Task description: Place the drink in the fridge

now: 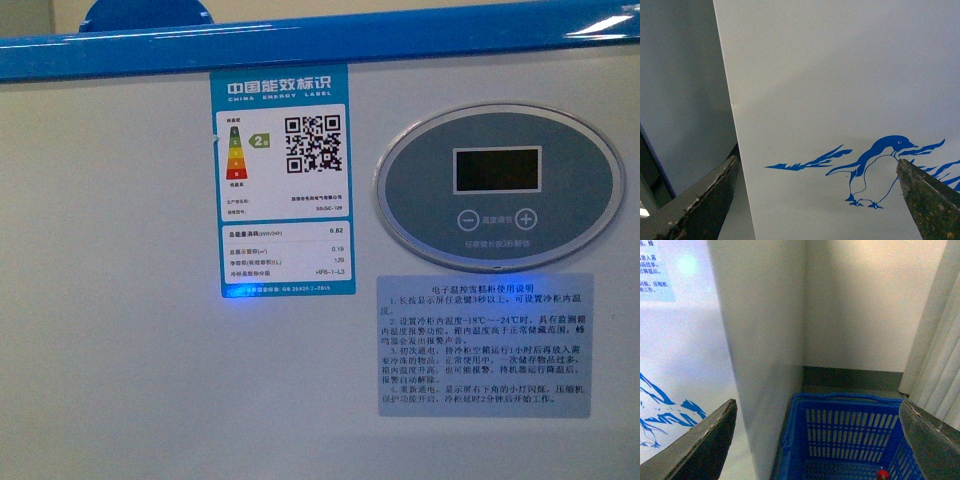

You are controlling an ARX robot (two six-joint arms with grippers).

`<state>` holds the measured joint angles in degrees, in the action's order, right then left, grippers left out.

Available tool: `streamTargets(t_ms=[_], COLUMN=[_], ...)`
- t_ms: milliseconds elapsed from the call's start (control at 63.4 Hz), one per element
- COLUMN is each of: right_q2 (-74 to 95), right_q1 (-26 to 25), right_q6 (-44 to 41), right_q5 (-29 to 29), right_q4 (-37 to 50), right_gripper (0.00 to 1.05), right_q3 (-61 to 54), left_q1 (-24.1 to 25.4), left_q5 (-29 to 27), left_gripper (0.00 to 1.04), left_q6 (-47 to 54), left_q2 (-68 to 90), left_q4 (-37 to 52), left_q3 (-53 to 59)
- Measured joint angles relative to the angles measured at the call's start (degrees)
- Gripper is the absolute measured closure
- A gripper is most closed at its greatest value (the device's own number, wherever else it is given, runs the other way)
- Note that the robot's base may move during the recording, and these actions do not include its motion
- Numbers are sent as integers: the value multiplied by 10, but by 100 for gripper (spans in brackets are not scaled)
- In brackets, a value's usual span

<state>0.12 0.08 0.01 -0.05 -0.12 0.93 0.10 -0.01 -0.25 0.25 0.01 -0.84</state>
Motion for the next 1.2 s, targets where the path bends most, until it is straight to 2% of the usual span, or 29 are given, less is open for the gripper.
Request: streamTargets(t_ms=[32,110,158,189,268,316,395,552,900,1199], right_q2=[1,52,116,160,310,406,506,720,1116,1369], right_q1=[0,2,-21,-41,-120,-163,-198,-235,-233,-198], right_q6=[2,58,102,119,135,123,106,66,17,16], right_q5=[3,41,30,9,-60,-80,-89,-97,-6,37], right_q4=[-1,-89,-129,-127,-54,-6,33,110,239,274], right_gripper=[7,7,7,7,7,7,7,7,7,7], right_q3=[0,34,59,67,93,120,152,215,359,522], left_q1=[0,0,0,0,0,0,0,0,0,0], left_q5=[0,0,0,0,0,0,0,0,0,0], left_gripper=[8,8,8,8,8,8,8,8,8,8], left_q6=[0,0,0,0,0,0,0,0,0,0], left_q2=[0,0,0,0,0,0,0,0,0,0], left_q4=[0,0,0,0,0,0,0,0,0,0], left_q3=[0,0,0,0,0,0,0,0,0,0])
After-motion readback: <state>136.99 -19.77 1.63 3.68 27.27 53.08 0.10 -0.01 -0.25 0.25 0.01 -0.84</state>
